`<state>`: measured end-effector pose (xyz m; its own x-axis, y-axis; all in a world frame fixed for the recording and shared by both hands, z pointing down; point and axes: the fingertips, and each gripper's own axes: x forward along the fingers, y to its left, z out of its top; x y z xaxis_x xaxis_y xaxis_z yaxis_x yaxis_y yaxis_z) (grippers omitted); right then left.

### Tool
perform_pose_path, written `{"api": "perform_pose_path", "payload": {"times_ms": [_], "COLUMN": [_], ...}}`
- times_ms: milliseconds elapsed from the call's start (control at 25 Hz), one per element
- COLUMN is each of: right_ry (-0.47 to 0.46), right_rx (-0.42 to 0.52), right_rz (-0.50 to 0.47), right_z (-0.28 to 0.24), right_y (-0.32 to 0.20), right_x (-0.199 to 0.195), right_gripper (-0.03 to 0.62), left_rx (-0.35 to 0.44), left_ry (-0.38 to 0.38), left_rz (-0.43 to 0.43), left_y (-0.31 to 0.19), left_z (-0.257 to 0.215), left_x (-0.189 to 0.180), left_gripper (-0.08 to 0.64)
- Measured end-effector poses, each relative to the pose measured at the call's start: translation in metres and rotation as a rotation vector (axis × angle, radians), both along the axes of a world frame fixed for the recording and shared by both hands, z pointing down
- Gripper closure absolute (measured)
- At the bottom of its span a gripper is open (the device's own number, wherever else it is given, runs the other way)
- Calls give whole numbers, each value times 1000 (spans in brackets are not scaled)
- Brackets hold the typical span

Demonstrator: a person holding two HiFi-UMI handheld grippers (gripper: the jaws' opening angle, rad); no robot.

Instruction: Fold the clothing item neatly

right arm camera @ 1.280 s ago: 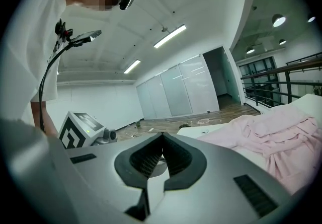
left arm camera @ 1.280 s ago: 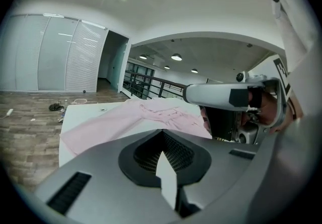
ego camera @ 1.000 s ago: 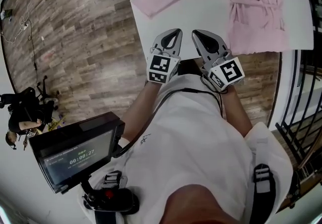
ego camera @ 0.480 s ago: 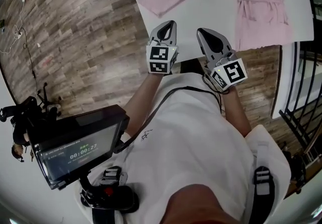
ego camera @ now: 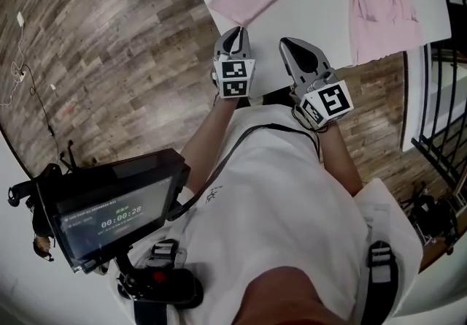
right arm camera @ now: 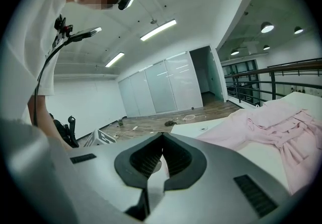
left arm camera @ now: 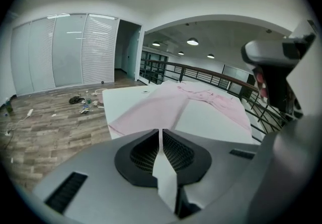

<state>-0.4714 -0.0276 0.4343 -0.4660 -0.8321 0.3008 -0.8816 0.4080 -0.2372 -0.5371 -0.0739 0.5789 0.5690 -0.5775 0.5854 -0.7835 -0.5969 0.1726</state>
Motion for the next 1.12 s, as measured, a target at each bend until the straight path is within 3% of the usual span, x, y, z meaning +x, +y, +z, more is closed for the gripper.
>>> {"api": "perform_pose_path", "payload": {"times_ms": [40, 120, 280, 440, 720, 840, 1120], "right_ry": [2, 9, 15, 28, 34, 38, 30], "right_rx": [-2, -10, -22, -16, -20, -16, -14], "right_rz": [10, 28, 73, 89, 117, 130, 165], "right_z": [0, -1, -4, -8, -13, -14, -1], "right_y": [3, 8, 12, 14, 17, 19, 28], "right_x": [2, 8, 19, 25, 32, 34, 53], "right_gripper": [589, 589, 589, 589, 589, 589, 589], "left_rx": [-4, -14, -21, -39, -65, -63, 47], "left_ry": [-9, -28, -96, -156, -198, -209, -167], "left_rz": [1, 16, 70, 95, 94, 89, 72], "left_y": [1, 5, 11, 11, 5, -1, -21], "left_z": [4, 13, 27, 40, 47, 48, 16], "left_x": [0, 3, 10, 11, 7, 0, 16], "left_gripper": [552, 477, 431, 431, 433, 528, 531]}}
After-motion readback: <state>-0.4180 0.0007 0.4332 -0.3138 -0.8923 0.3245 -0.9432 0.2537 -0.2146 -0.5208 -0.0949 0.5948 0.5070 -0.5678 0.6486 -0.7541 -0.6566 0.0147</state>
